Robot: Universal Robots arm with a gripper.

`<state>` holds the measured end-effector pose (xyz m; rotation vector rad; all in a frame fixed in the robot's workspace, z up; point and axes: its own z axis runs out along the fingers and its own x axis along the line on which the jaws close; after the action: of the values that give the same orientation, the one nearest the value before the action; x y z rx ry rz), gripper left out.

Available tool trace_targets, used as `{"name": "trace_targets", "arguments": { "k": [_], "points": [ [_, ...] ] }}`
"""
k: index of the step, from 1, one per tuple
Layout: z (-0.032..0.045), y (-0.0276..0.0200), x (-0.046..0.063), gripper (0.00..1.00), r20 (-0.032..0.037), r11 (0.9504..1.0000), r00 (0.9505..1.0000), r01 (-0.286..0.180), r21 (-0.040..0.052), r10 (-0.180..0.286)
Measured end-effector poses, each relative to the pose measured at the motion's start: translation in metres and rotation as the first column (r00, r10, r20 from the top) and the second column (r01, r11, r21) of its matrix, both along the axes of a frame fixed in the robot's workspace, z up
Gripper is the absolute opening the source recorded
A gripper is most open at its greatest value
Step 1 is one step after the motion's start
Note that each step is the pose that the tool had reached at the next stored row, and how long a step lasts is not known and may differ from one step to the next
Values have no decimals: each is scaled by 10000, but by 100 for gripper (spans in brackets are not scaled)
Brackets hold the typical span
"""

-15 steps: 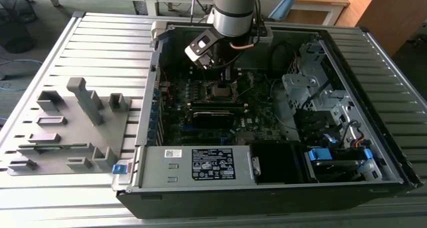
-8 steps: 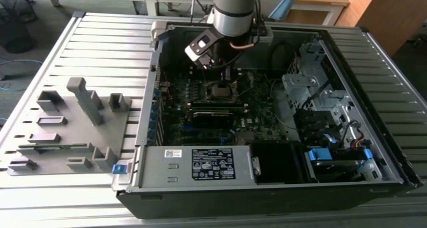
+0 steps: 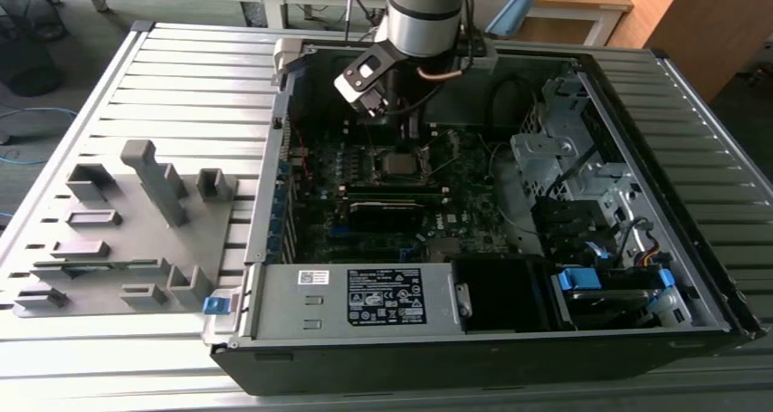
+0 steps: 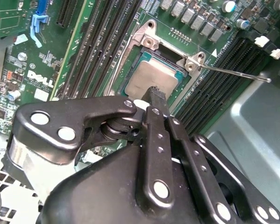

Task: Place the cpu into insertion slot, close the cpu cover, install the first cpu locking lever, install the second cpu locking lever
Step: 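Close the cpu cover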

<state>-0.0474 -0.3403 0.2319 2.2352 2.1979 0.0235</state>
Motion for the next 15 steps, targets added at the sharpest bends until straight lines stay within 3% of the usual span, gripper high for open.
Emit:
{"name": "trace_targets", "arguments": {
  "k": [4, 15],
  "points": [
    [59, 0, 0, 10, -1, 10000, 10000, 0, 0, 0],
    [64, 0, 23, 10, -2, 10000, 10000, 0, -1, 0]
  ]
}}
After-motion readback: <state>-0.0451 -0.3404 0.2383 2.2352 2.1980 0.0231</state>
